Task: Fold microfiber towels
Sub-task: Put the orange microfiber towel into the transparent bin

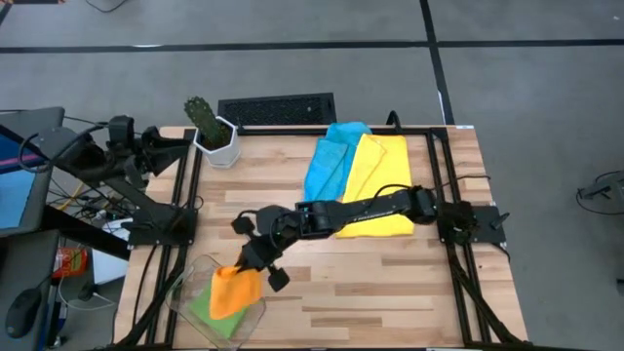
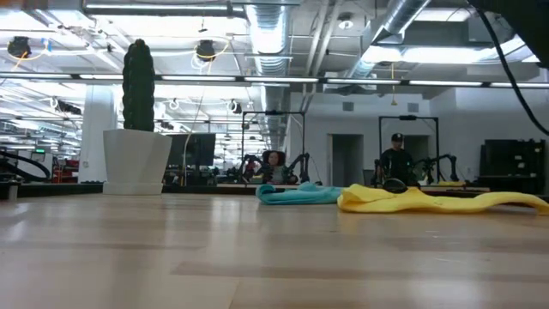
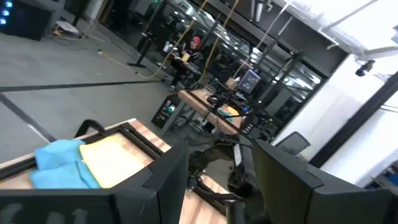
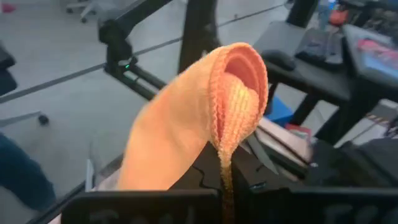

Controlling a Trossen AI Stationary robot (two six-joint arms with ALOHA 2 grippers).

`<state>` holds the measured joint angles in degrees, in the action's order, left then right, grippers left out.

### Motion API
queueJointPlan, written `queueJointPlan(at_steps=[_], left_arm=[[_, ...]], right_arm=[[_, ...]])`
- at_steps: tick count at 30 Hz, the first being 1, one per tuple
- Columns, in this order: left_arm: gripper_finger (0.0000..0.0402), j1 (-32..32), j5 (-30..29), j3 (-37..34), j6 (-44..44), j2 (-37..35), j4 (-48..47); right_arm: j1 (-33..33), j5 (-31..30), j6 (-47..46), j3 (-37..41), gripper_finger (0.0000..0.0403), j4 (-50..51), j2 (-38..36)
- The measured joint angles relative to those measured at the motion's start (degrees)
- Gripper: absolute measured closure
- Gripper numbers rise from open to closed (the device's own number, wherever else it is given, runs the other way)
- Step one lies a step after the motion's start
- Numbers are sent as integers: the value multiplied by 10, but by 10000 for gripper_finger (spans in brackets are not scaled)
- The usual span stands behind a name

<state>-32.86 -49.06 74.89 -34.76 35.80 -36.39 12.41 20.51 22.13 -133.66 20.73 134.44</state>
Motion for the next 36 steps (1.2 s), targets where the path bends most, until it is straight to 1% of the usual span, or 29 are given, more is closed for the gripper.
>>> queueJointPlan(at_steps=[2,5,6,8,12,16,18,20,22,25,31,36], left_arm=[[230,0,-5,0,-23,2,-23],[230,0,5,0,-76,18,-79],[230,0,10,0,-95,27,-98],[230,0,22,-1,-123,45,-120],[230,0,32,-1,-137,83,-125],[230,17,41,-1,-134,128,-126],[226,33,75,-1,-131,148,-126],[217,51,123,-2,-136,164,-129],[206,68,161,0,-157,175,-136],[187,83,220,0,-163,203,-151],[152,111,312,0,-110,252,-153],[122,139,368,-1,-76,287,-153]], right_arm=[[7,-3,0,0,381,-5,7],[11,-42,-11,1,381,13,1],[7,-43,-19,1,381,13,-5],[-6,-44,-33,-7,381,47,-28],[-35,-66,-40,-15,381,109,-77],[-51,-73,-43,-11,381,165,-80],[-58,-73,-46,-11,381,189,-80],[-63,-73,-46,-12,381,221,-82],[-66,-73,-54,-12,381,242,-77],[-70,-74,-56,-11,381,273,-75],[-73,-73,-54,-1,381,304,-76],[-78,-74,-57,-1,381,306,-76]])
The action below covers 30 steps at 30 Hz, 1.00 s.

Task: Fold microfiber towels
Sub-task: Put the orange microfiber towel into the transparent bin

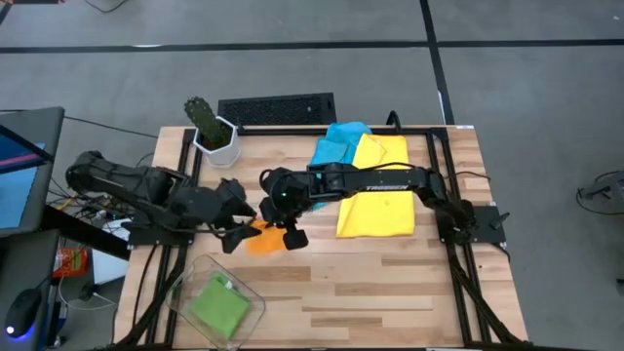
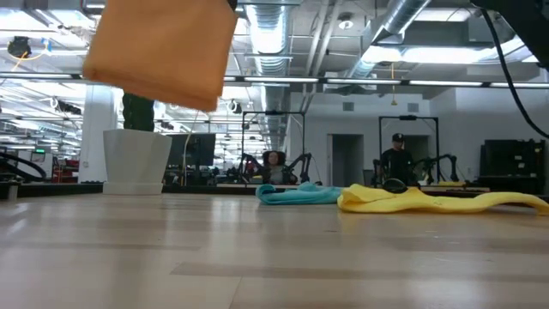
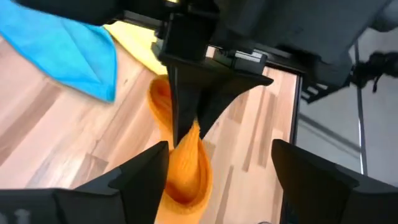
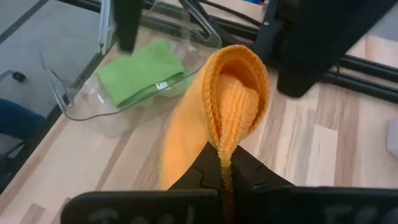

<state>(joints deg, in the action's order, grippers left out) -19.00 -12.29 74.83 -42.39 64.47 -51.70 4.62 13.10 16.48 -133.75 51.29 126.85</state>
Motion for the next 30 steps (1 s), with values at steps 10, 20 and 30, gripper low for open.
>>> queueJointPlan(at_steps=[10,20,30], left_arm=[[88,36,75,0,71,66,-20],[87,49,69,2,111,83,-23],[90,74,104,4,153,83,-31]], right_arm=[[1,1,-4,1,381,10,0],[3,1,-11,2,381,16,0],[8,0,1,2,381,30,0]])
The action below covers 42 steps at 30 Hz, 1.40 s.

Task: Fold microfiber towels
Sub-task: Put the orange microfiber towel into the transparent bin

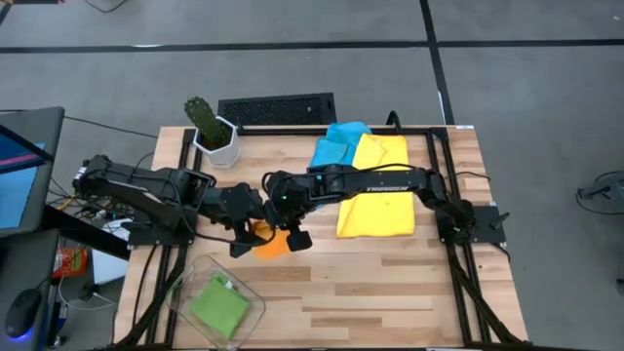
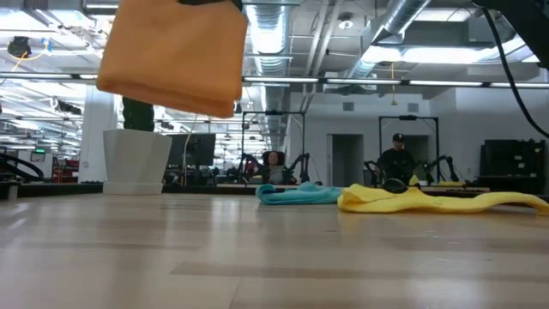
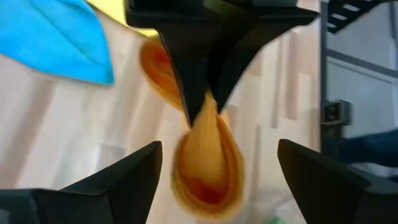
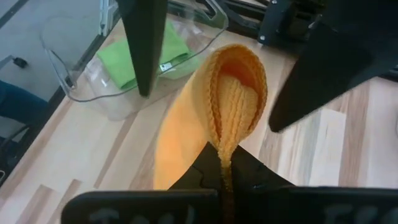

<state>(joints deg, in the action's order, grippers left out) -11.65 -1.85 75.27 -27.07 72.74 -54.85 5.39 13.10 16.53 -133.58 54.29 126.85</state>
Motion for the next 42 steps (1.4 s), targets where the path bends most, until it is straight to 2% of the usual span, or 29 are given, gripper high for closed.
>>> queueJointPlan(at_steps=[3,8,10,14,16,20,26,34,42], left_arm=[[90,4,47,15,2,-9,2],[90,6,65,28,70,-3,13],[90,13,79,27,69,1,13],[90,22,145,24,40,-4,-3],[90,20,136,22,39,-9,-33],[90,21,101,23,54,-10,-27],[90,25,117,23,74,20,-1],[90,32,127,22,86,43,0],[90,54,248,47,41,30,-20]], right_arm=[[2,2,18,-3,381,-3,0],[13,13,49,-3,381,-45,0],[15,12,46,-3,381,-37,0],[10,12,45,-3,381,10,0],[7,12,45,-3,381,20,0],[5,16,47,-3,381,15,0],[16,29,49,-3,381,3,0],[15,35,58,-2,381,44,0],[15,43,91,-2,381,95,0]])
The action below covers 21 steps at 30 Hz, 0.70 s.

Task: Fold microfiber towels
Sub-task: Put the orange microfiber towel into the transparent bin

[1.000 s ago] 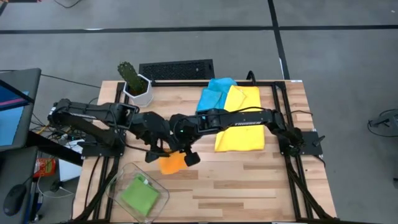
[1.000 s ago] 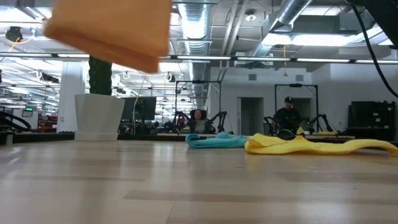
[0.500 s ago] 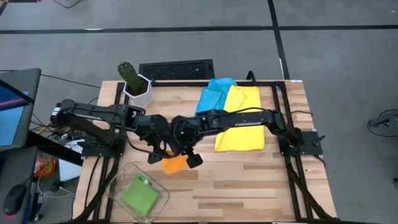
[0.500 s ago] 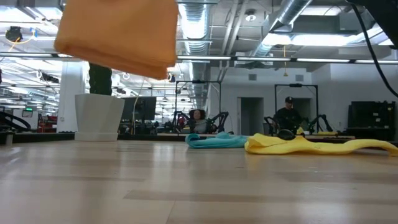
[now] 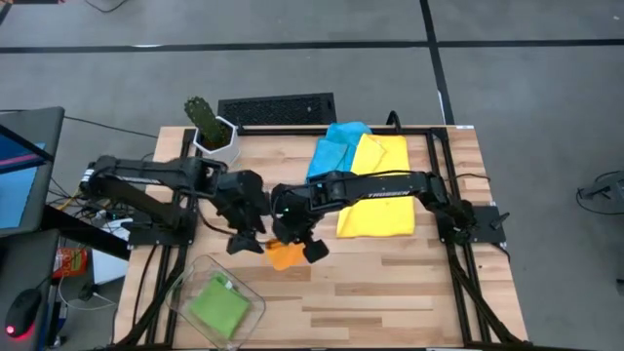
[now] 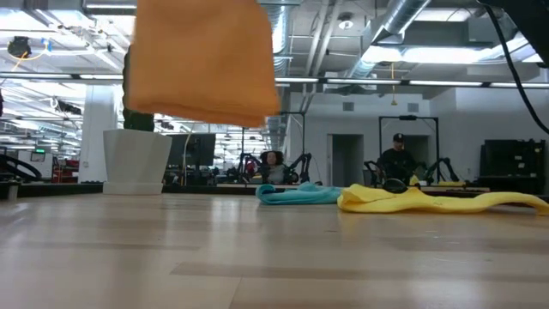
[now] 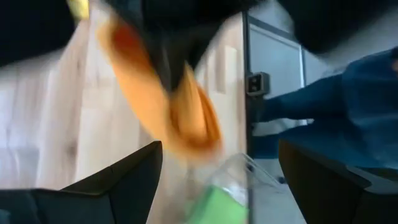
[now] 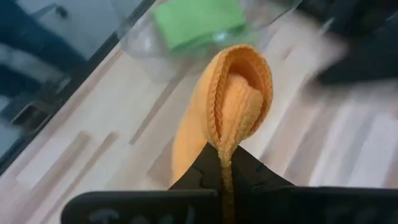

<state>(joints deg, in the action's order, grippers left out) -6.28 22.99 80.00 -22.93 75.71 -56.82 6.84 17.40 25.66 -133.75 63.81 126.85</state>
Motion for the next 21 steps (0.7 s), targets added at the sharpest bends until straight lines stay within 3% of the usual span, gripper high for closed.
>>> queueJointPlan(at_steps=[5,7,12,16,21], left_arm=[[91,2,-34,49,-34,-38,-77],[91,-4,-88,70,-48,-59,-96],[91,-25,-229,92,-92,-121,-100],[91,-28,-308,92,-113,-161,-101],[91,-28,-355,92,-125,-190,-101]], right_arm=[[-12,90,-13,3,381,96,7],[1,108,-14,27,381,95,12],[41,256,-24,138,381,-10,12],[43,291,-48,226,381,-152,12],[16,252,-56,275,381,-241,12]])
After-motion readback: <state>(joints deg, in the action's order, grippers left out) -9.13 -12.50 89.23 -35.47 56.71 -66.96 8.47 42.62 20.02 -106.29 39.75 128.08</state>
